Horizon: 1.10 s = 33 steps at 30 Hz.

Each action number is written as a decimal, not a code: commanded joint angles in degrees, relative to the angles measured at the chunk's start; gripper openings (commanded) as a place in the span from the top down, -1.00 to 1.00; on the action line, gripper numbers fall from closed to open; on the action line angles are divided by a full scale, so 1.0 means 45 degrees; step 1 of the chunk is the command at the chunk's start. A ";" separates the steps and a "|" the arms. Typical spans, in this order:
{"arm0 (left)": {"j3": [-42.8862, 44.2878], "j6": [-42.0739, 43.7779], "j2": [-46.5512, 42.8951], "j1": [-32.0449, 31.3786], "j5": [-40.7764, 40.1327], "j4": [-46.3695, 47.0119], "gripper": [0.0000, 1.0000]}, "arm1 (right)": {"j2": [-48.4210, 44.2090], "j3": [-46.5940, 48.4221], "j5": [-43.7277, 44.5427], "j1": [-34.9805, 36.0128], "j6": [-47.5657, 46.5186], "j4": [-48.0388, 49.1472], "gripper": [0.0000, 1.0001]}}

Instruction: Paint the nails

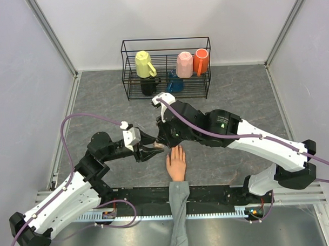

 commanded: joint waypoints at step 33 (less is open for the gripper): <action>0.0454 -0.0788 -0.0794 0.0048 -0.5808 -0.0180 0.97 | 0.2038 0.2419 0.5904 0.0763 0.2711 0.1309 -0.14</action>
